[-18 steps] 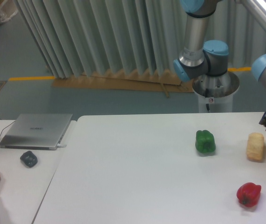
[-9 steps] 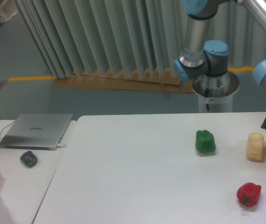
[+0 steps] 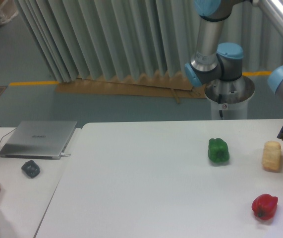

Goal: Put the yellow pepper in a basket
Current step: 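Lift the yellow bell pepper and carry it away from the table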

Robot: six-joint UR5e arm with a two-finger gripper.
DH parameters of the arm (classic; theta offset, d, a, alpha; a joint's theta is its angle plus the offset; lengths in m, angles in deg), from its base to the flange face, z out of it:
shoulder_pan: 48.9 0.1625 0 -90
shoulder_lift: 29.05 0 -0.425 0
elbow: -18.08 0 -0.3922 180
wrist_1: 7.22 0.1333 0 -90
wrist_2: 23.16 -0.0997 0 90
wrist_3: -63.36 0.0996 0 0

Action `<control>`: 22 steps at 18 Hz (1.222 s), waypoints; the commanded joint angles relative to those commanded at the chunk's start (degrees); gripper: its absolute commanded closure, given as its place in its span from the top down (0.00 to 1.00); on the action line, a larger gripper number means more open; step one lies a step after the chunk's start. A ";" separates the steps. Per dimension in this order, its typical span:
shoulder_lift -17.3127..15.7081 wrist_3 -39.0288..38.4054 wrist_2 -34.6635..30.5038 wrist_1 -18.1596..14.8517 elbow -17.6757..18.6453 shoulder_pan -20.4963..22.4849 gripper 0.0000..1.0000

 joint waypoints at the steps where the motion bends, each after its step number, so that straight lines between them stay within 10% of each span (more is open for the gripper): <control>1: 0.00 0.44 0.00 0.00 0.00 0.00 0.74; 14: -5.53 3.60 2.81 -7.46 -1.67 -1.23 0.63; 22: -7.30 23.25 6.41 -6.43 -9.22 6.74 0.58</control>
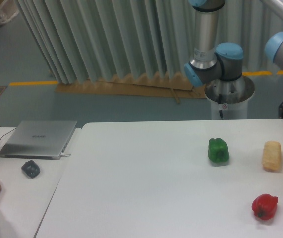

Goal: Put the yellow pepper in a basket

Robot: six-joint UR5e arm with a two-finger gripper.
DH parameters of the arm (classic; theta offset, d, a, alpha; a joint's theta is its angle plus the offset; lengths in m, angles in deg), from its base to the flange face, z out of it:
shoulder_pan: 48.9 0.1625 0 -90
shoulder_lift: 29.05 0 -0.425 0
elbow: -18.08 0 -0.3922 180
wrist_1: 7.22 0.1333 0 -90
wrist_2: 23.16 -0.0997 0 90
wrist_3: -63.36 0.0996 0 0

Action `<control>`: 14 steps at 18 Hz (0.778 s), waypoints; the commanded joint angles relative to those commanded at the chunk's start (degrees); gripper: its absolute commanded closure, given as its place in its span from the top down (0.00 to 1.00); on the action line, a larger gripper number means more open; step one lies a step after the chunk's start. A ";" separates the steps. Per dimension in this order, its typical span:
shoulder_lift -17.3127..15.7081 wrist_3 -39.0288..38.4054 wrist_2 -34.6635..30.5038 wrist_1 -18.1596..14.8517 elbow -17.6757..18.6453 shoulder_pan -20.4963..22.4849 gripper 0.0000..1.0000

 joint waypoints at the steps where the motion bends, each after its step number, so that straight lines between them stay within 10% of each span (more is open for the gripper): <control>1: 0.17 2.83 0.79 0.63 -0.18 1.42 0.58; 12: 8.35 13.67 0.80 12.93 -1.76 8.64 0.60; 13: 8.52 13.15 0.97 13.02 -1.85 8.73 0.65; 14: 8.79 13.32 0.97 13.29 -1.85 8.64 0.97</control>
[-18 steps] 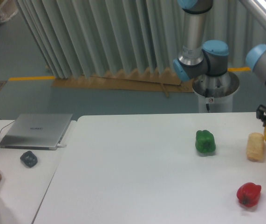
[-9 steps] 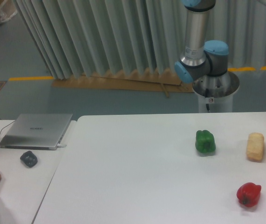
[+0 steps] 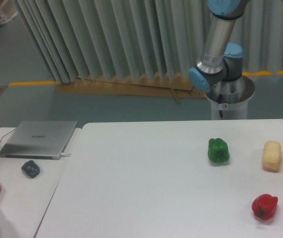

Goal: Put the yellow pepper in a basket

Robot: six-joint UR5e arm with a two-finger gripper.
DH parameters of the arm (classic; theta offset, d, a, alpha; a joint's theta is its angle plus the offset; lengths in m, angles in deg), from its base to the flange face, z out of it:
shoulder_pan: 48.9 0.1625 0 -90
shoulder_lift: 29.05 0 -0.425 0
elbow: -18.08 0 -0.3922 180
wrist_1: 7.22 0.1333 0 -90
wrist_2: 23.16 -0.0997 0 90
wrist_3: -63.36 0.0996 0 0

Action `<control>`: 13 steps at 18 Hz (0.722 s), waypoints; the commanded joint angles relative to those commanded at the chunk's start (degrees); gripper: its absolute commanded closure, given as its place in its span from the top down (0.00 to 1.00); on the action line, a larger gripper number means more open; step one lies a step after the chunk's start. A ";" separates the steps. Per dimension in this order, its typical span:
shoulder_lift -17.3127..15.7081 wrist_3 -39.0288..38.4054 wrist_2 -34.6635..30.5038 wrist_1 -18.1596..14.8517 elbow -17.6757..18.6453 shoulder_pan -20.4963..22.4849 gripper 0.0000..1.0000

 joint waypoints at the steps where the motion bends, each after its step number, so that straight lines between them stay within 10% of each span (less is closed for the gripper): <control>1: 0.09 -0.52 0.00 0.09 0.09 -0.09 1.00; 13: -3.06 -1.23 0.61 0.97 -0.36 -3.34 1.00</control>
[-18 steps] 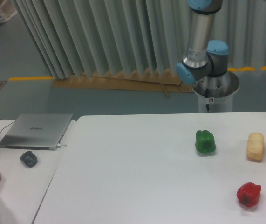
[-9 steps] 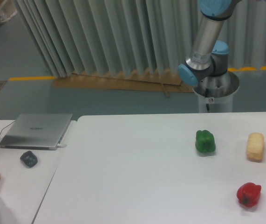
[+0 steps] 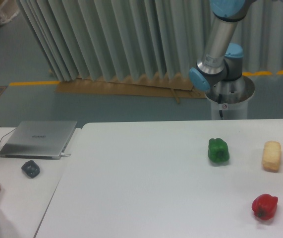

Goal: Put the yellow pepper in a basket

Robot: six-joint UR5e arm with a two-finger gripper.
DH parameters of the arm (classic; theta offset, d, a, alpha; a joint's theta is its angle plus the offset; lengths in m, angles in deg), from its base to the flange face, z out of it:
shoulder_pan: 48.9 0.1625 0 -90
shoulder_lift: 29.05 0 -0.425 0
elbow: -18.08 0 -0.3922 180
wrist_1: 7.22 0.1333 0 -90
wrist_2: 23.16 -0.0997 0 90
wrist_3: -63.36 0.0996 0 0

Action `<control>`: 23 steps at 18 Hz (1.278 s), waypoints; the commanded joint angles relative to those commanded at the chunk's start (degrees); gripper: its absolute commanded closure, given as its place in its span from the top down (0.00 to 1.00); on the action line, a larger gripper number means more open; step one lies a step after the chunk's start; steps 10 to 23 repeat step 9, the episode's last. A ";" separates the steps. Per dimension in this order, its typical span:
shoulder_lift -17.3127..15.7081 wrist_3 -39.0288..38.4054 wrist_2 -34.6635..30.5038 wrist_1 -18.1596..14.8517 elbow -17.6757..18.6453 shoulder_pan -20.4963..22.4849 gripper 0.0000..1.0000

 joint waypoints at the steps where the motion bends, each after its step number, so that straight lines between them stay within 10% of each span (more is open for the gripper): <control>1: -0.97 0.17 0.79 -0.35 0.35 -0.26 1.00; 8: -7.57 -0.44 9.76 -6.15 3.78 -2.90 1.00; 23: -7.83 -1.74 10.37 -6.76 4.39 -3.25 1.00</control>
